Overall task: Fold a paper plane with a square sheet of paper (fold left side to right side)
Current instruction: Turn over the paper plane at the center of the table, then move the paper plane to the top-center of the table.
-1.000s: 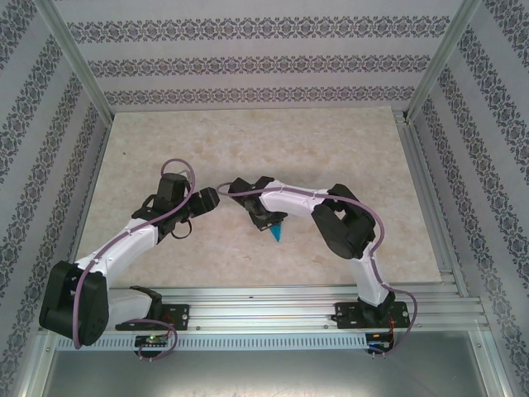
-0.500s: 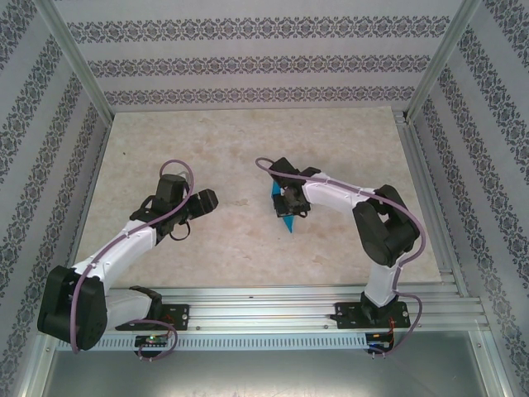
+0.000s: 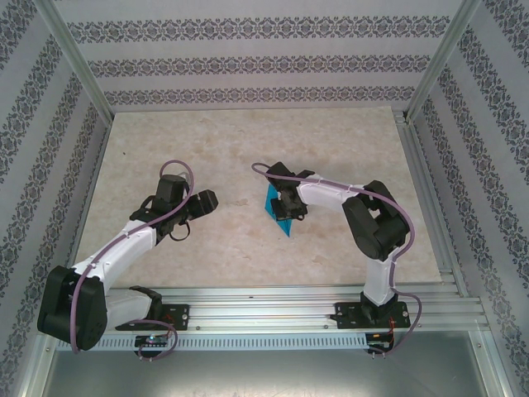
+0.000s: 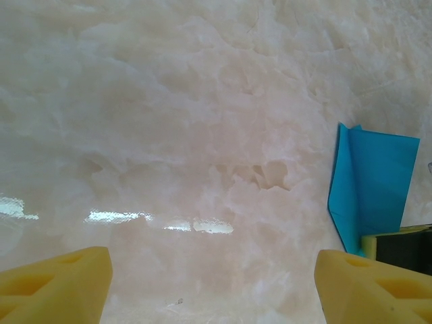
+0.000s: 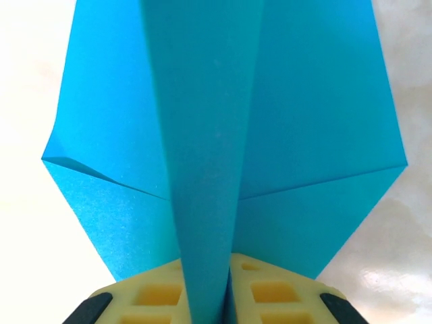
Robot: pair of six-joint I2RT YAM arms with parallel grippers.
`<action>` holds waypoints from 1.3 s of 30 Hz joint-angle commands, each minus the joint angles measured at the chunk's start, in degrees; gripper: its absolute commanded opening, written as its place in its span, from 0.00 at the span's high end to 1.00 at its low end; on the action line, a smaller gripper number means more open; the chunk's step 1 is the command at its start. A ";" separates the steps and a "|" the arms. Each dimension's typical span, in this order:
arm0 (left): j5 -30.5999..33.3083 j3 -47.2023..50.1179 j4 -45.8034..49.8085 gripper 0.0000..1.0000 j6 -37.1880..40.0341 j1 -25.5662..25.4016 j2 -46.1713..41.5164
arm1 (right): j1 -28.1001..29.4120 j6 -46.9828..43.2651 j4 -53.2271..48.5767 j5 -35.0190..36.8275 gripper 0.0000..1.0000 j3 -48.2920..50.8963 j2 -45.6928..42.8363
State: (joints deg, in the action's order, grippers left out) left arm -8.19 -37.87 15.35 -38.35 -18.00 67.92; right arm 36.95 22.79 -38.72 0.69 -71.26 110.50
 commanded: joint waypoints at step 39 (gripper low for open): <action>4.84 -1.93 8.85 0.00 5.74 0.95 -6.76 | -13.79 -10.05 -19.90 1.63 0.86 -57.43 34.52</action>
State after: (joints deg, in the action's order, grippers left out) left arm -4.47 -38.22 21.96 -34.28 -18.00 61.95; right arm 23.35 13.39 -56.01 1.32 -126.91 144.05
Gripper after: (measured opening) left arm 0.997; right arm 0.131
